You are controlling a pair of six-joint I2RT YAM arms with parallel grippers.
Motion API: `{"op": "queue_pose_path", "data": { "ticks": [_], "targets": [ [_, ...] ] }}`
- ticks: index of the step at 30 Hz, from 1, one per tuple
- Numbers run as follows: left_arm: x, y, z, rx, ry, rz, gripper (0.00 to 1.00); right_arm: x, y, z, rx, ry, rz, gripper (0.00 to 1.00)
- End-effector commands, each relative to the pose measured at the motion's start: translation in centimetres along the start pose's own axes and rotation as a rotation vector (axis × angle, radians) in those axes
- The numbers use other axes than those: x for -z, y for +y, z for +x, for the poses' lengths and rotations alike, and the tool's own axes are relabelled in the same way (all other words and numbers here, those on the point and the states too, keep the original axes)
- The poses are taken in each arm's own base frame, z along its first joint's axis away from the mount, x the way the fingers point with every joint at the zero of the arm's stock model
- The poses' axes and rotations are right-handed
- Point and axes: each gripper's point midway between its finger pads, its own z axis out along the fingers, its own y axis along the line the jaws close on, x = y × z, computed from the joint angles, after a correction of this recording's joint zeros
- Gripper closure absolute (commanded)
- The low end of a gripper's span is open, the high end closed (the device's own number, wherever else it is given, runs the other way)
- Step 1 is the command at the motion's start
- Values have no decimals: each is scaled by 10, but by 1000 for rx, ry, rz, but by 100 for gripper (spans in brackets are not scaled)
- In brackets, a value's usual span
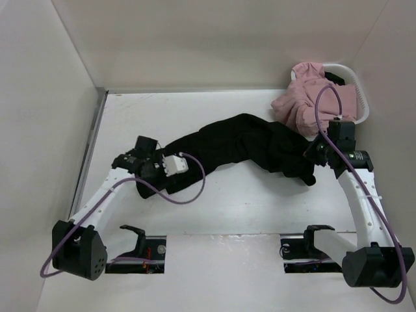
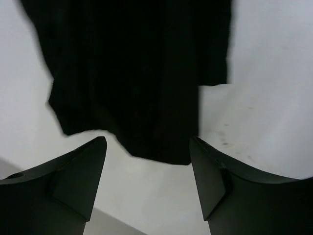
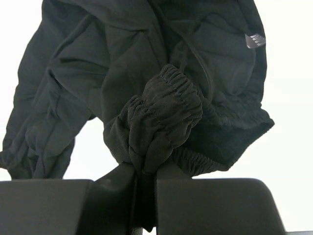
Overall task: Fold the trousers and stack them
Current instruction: Flatten the trousers out
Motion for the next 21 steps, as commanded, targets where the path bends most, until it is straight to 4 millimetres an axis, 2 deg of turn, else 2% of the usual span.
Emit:
{"op": "queue_pose_path", "data": {
  "ticks": [1, 3, 5, 8, 12, 14, 16, 17, 18, 19, 20, 21],
  "targets": [
    [-8, -61, 7, -119, 72, 207, 32, 11, 19, -26, 6, -101, -79, 93],
    [-16, -81, 21, -180, 141, 257, 32, 10, 19, -27, 4, -107, -82, 93],
    [-31, -81, 32, -223, 198, 225, 31, 10, 20, -27, 3, -113, -86, 93],
    [-54, -52, 41, -192, 260, 109, 31, 9, 18, -26, 1, -118, -84, 93],
    [-64, -4, 42, -73, 292, -42, 33, 5, 13, -23, -1, -107, -77, 93],
    [-65, 8, 47, -41, 301, -77, 32, 2, 10, -22, -4, -102, -67, 93],
    [-72, 7, 59, -31, 331, -69, 34, -1, 6, -23, -5, -99, -57, 94],
    [-76, 5, 66, -22, 349, -54, 41, -4, 4, -23, -5, -94, -51, 94],
    [-80, 5, 73, -6, 367, -43, 55, -7, 2, -24, -3, -89, -45, 95],
    [-83, 7, 78, 15, 385, -37, 77, -9, 2, -27, -3, -87, -44, 96],
    [-83, 13, 82, 45, 396, -52, 89, -10, 4, -31, -1, -88, -47, 97],
    [-79, 24, 87, 71, 404, -83, 94, -10, 7, -36, 1, -93, -52, 97]
  ]
}}
